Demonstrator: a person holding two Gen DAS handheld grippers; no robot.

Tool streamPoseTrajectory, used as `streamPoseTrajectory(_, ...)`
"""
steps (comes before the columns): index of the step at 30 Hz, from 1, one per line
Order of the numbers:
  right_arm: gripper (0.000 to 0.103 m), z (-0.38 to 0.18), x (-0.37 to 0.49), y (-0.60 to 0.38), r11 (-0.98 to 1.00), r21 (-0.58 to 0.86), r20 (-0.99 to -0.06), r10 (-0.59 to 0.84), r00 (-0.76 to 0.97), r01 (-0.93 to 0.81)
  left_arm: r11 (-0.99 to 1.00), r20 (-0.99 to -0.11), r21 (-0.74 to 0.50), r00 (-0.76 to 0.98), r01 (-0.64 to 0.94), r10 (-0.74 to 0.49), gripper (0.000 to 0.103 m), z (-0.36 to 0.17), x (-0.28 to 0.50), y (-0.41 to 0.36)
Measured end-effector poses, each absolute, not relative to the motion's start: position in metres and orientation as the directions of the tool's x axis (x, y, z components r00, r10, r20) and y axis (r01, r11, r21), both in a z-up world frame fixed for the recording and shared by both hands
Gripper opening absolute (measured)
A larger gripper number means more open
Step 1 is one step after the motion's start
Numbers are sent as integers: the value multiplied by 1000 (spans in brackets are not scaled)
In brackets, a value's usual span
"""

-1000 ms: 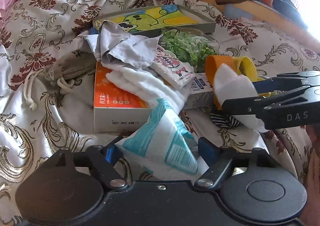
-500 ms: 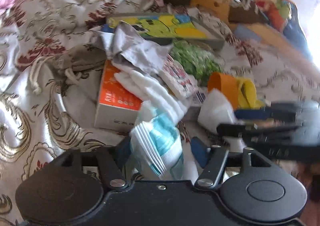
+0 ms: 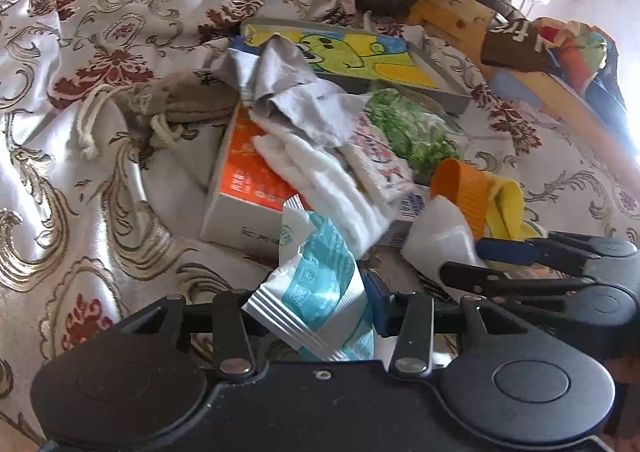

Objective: Organize soft objects
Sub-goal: 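Carry the packet and tissue onto the frog-drawing tray and open both tools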

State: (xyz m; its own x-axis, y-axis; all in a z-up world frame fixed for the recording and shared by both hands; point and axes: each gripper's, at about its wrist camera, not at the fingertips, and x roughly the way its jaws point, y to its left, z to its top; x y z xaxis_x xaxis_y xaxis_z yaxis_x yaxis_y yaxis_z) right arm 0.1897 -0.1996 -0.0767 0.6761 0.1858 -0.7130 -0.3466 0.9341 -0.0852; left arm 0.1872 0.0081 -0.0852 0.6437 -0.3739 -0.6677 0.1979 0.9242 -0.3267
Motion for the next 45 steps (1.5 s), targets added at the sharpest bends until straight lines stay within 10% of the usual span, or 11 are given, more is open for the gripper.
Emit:
streamPoseTrajectory(13,11,-76,187,-200,921,-45,-719,239,652,-388,930,-645,-277,671,241,-366,46,-76,177,-11)
streamPoseTrajectory(36,10,10,297,-233,960,139,-349,277,895,-242,959,-412,-232,876,166,-251,47,3,279,-34)
streamPoseTrajectory(45,10,-20,395,-268,957,238,-361,244,900,-164,961,-413,-224,878,160,-243,46,-1,400,-59)
